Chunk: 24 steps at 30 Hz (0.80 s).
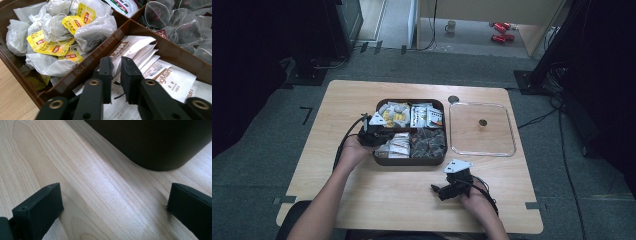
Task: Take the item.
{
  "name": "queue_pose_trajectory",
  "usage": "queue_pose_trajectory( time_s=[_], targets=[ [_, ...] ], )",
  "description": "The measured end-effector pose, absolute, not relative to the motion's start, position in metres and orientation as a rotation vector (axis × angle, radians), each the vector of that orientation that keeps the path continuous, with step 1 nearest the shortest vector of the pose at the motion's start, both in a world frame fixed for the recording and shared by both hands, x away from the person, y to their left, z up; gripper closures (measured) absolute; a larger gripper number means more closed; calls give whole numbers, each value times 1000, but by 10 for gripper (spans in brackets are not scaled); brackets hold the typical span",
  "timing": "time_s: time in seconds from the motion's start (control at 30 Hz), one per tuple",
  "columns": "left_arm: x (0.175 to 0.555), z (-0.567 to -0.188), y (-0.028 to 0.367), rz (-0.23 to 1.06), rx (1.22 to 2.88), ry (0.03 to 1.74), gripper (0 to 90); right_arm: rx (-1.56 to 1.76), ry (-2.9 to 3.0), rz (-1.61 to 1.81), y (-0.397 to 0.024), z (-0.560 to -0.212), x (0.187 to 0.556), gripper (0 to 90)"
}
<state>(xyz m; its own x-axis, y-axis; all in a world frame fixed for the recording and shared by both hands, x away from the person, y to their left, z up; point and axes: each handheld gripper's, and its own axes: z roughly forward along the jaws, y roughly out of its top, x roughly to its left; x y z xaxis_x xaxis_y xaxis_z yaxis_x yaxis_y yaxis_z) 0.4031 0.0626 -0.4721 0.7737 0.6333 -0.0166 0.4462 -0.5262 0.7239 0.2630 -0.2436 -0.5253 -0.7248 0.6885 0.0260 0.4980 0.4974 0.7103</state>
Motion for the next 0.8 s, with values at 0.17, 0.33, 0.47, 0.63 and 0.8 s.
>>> queue_pose_trajectory(
  time_s=[0.17,0.33,0.47,0.63,0.8],
  targets=[
    [404,-472,62,315,2227,800,873,1007,2483,1051,-244,-525,263,0],
    [405,-470,65,280,2213,812,887,1009,2482,1050,-244,-525,263,0],
    [406,-465,71,266,2185,835,892,1010,2481,1050,-244,-525,263,0],
    [404,-462,75,249,2159,844,894,1009,2482,1050,-244,-525,263,0],
    [403,-459,77,234,2139,851,898,1009,2482,1050,-244,-525,263,0]
  ],
)
